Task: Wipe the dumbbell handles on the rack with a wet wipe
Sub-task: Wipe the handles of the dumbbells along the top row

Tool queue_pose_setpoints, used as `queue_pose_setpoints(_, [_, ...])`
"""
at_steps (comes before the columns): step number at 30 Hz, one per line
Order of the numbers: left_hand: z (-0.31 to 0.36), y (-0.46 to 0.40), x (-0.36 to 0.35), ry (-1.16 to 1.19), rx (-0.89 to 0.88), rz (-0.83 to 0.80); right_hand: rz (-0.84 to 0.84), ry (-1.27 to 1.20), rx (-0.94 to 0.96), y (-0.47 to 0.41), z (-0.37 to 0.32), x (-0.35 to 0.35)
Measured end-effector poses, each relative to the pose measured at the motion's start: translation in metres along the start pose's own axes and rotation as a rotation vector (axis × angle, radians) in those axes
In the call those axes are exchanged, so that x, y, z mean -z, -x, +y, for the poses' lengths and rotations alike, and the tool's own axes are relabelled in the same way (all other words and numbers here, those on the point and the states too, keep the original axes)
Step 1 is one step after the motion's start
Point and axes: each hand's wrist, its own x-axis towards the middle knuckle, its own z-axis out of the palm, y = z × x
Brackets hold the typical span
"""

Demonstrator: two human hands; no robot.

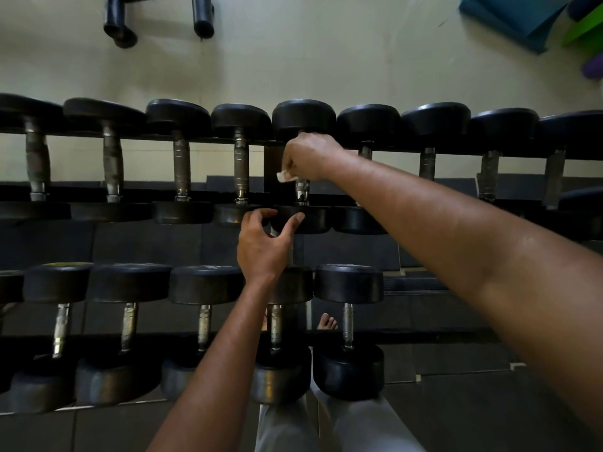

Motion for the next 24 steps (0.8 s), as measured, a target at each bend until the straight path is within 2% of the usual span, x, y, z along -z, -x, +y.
queue_pose_setpoints(7, [-0.002,-0.004,0.004,-0.019,-0.019,0.001,-0.212,-0.001,0.082,0.015,-0.011,-0.006])
queue_pose_setpoints(13, [-0.003,-0.005,0.004,-0.050,-0.023,-0.009,-0.217,-0.115,0.033,0.024,-0.015,-0.008])
queue_pose_setpoints(16, [-0.001,-0.006,0.004,-0.060,-0.016,-0.033,-0.188,-0.326,-0.050,0.034,0.001,-0.011])
queue_pose_setpoints(19, [0.005,-0.004,0.005,-0.077,0.000,-0.035,-0.081,-0.711,-0.206,0.063,0.030,-0.009])
queue_pose_setpoints(22, [0.023,0.005,-0.001,-0.081,-0.071,-0.025,0.045,-1.064,-0.323,0.103,0.062,-0.010])
queue_pose_setpoints(24, [0.042,0.016,-0.015,-0.057,-0.137,-0.081,0.080,-1.139,-0.365,0.125,0.083,-0.020])
